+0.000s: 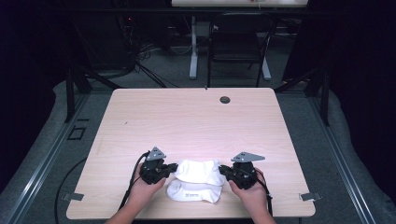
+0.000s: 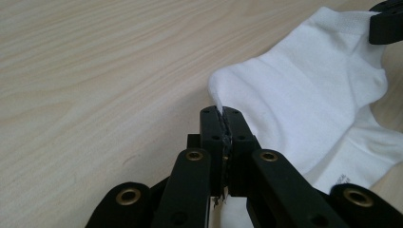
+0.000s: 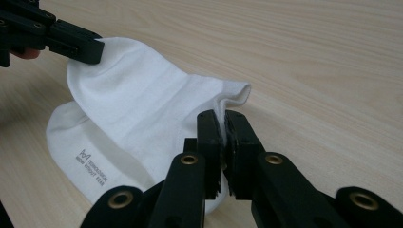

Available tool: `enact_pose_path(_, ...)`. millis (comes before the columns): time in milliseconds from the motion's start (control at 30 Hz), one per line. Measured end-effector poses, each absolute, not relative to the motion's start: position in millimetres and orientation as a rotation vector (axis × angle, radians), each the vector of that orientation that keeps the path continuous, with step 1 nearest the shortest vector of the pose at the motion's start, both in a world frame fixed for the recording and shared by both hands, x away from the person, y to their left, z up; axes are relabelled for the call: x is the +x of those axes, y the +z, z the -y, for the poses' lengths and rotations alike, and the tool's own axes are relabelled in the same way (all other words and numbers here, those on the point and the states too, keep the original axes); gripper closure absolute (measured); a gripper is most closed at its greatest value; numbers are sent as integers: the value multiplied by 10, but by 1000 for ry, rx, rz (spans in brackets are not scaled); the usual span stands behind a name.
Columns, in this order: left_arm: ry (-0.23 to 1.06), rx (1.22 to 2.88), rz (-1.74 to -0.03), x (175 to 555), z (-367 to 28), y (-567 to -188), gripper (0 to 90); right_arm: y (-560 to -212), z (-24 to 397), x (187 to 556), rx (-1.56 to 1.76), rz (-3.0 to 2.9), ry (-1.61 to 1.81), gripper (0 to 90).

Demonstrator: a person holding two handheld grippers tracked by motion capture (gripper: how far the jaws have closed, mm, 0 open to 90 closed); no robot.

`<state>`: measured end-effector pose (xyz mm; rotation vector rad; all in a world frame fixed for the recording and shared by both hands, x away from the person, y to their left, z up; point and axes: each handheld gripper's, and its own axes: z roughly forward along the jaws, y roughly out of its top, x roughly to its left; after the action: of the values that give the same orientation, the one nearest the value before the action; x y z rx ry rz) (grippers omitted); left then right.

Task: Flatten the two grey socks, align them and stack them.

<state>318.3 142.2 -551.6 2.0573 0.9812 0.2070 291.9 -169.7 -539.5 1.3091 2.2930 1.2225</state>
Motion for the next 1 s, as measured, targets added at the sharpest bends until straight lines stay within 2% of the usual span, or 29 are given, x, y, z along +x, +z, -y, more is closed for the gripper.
enact_pose_path(667,200,2083,-953,2733,-1550,-5460,887,-5366,1589,2686,1242,-2382,1181,858)
enact_pose_path(1000,193,2098,-961,2677,-1577,-5569,886,-5432,1515,2628,1208,-2417,1142,858)
